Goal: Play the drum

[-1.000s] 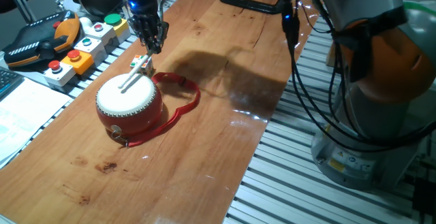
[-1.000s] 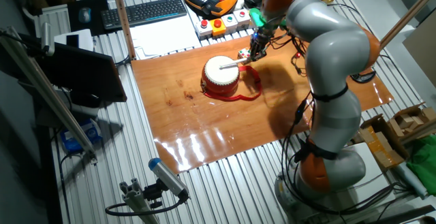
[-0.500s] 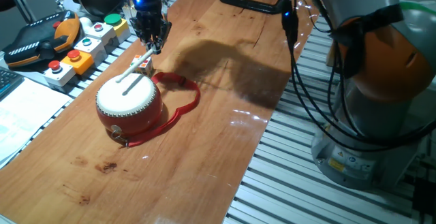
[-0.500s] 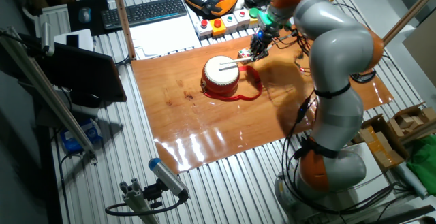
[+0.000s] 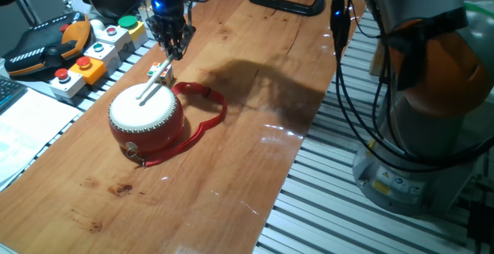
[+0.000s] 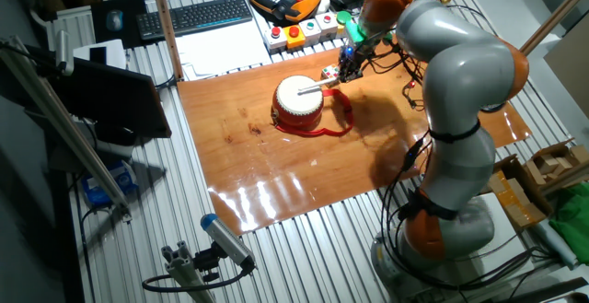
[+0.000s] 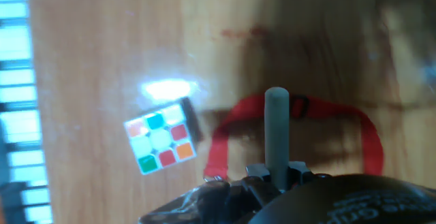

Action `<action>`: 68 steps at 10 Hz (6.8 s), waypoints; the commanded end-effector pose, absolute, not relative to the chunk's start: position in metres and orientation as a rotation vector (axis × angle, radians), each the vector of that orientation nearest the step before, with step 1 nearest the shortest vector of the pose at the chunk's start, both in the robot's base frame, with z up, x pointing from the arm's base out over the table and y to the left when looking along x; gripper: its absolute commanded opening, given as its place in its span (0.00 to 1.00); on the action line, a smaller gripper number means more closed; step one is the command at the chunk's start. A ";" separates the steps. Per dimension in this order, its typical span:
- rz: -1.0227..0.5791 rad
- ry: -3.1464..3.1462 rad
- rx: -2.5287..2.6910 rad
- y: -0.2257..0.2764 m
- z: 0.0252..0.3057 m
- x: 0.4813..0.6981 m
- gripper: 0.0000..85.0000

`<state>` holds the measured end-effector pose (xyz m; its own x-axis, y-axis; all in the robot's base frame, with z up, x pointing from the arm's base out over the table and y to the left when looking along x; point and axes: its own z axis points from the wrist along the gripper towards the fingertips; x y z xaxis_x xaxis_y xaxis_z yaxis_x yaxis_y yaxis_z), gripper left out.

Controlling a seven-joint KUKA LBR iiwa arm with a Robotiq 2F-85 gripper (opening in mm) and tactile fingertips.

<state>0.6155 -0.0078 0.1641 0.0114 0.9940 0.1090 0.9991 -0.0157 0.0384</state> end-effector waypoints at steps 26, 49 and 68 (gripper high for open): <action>-0.051 -2.214 -2.057 -0.007 0.164 0.615 0.01; -0.014 -2.630 -1.488 -0.093 0.119 0.628 0.01; -0.111 -2.659 -1.544 -0.092 0.065 0.638 0.34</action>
